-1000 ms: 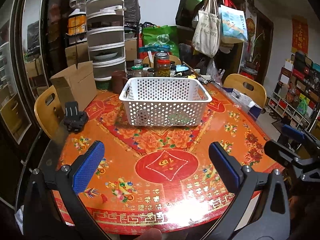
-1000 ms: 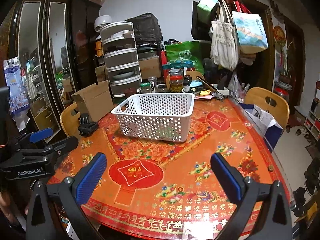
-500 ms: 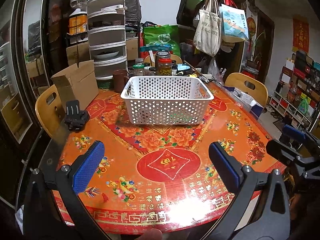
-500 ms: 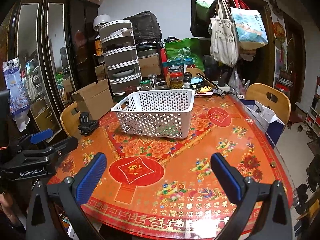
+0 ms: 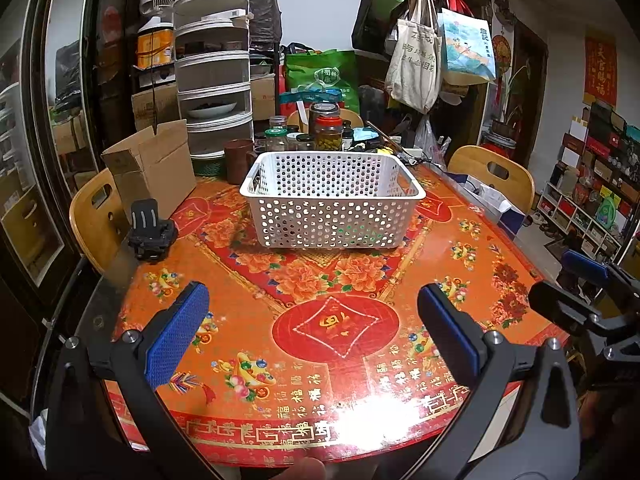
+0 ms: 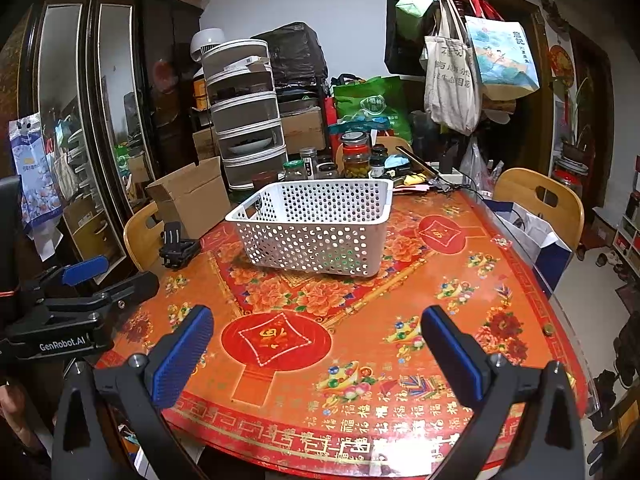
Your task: Organize soft objects
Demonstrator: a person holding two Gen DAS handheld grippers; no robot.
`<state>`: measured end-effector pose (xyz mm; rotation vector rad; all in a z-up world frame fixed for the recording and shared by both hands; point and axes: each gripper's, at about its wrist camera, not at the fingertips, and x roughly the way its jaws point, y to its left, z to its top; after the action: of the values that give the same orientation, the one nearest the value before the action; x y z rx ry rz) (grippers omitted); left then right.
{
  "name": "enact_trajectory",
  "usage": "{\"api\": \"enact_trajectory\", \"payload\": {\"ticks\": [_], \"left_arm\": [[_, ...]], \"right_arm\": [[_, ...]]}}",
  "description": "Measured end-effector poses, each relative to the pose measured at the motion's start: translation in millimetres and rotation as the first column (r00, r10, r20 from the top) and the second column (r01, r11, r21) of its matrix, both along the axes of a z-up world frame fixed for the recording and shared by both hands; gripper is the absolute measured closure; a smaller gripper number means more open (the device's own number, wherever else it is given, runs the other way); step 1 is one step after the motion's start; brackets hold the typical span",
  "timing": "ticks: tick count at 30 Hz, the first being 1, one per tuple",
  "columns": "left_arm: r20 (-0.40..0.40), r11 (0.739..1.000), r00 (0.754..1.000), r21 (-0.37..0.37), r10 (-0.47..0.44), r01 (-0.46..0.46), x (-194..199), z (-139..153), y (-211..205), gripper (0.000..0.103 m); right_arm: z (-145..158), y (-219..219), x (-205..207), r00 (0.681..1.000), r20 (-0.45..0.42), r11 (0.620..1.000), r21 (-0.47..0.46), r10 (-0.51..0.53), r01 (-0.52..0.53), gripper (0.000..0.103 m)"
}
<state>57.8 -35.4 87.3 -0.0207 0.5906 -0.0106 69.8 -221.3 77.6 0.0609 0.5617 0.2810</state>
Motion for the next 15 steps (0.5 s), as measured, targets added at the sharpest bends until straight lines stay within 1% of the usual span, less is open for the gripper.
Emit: {"api": "enact_trajectory", "payload": {"ticks": [15], "left_arm": [[-0.008,1.0,1.0,0.001,-0.005,0.005,-0.2,-2.8,-0.7,0.0]], "right_arm": [[1.0,0.0,-0.7,1.0,-0.002,1.0,0.001,0.001,-0.001,0.0]]}}
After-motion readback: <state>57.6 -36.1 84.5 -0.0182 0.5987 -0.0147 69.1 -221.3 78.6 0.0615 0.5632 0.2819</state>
